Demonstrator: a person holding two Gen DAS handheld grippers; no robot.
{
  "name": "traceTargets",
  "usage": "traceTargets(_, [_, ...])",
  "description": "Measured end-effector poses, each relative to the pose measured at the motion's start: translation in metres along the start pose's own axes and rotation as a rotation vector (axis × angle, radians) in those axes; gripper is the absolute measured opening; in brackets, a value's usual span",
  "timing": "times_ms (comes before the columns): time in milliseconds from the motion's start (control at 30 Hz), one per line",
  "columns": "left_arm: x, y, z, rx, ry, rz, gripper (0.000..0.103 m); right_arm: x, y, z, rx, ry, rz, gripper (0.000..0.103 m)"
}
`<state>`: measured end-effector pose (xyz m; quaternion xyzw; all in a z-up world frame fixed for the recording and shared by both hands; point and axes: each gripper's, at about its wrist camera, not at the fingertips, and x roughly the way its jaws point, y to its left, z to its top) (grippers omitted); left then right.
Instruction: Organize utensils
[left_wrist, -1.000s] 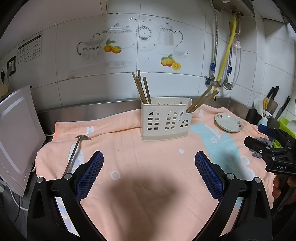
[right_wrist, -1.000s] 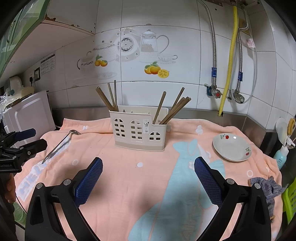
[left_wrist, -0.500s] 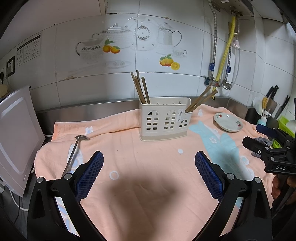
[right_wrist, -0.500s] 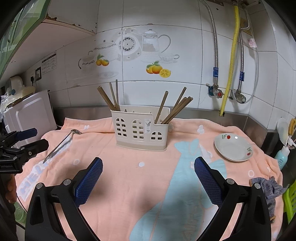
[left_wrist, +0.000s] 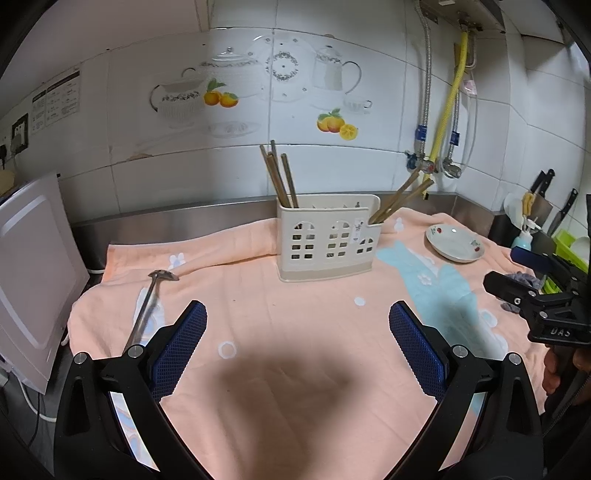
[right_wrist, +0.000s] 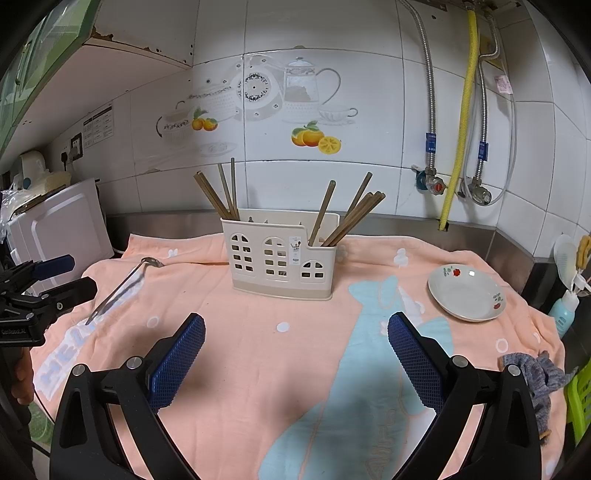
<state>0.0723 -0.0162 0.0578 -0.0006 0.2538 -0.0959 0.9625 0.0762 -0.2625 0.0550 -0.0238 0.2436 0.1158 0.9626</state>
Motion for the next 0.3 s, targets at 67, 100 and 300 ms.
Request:
traceTargets(67, [0.0011, -0.0003, -0.0002, 0.002, 0.005, 0.002, 0.098, 0.0005, -0.0007, 0.0002, 0.001, 0.000, 0.001, 0.096])
traceTargets(100, [0.0016, 0.0000, -0.0005, 0.000, 0.007, 0.001, 0.098, 0.0006, -0.0008, 0.0003, 0.001, 0.001, 0.001, 0.096])
traceTargets(300, [0.0034, 0.0030, -0.0010, -0.010, 0.013, -0.003, 0.098, 0.0014, -0.0013, 0.0002, 0.002, 0.003, 0.001, 0.096])
